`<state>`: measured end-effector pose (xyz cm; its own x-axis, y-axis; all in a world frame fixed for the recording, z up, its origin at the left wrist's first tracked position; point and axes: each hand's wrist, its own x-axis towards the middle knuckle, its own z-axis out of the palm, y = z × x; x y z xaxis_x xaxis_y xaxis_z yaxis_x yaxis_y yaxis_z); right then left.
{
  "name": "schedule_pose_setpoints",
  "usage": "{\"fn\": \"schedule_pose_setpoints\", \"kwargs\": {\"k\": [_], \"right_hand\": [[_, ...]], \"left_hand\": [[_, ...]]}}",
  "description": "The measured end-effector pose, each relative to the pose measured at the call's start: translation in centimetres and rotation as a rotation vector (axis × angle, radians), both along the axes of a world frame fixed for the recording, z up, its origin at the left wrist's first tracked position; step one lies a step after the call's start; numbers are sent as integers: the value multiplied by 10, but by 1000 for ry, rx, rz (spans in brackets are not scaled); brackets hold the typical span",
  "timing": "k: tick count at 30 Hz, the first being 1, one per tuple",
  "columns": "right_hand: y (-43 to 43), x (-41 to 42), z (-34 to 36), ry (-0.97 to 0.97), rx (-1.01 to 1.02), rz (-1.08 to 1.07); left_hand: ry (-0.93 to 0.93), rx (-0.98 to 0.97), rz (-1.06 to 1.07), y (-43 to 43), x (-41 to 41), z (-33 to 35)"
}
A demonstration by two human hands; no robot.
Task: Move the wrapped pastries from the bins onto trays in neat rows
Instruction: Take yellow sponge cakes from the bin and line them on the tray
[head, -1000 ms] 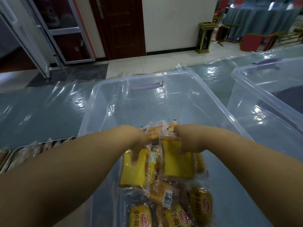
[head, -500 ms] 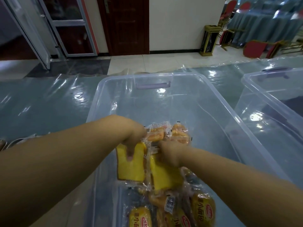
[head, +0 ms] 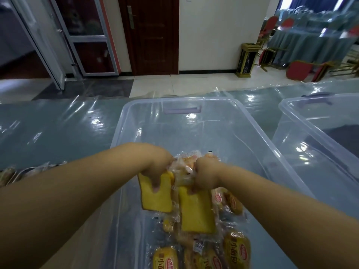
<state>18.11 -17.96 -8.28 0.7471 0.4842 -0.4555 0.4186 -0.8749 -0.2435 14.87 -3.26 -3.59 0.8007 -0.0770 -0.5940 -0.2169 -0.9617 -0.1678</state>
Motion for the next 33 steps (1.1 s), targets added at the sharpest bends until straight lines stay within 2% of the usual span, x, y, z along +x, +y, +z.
{"fn": "schedule_pose_setpoints", "kwargs": {"k": [4,7,13,22,27,30,33], "right_hand": [[-14,1,26,-58,62,-106],[-26,-5,46,-178,106,-157],[-48,-31,82,-473,190,-225],[-38,-120,139,-872,621,-302],[10,-190,154,-1008,874,-260],[54,-236,154,-1005,956,-223],[102,-278,145,-945,995,-162]], "left_hand": [[-236,-56,51,9,-23,15],[-414,-134,96,15,-42,26],[-736,-455,209,23,-84,45],[-1199,-816,266,53,-172,73],[-1262,-948,330,103,-251,82],[-1244,-1009,416,144,-308,76],[-1256,-984,507,187,-364,62]]}}
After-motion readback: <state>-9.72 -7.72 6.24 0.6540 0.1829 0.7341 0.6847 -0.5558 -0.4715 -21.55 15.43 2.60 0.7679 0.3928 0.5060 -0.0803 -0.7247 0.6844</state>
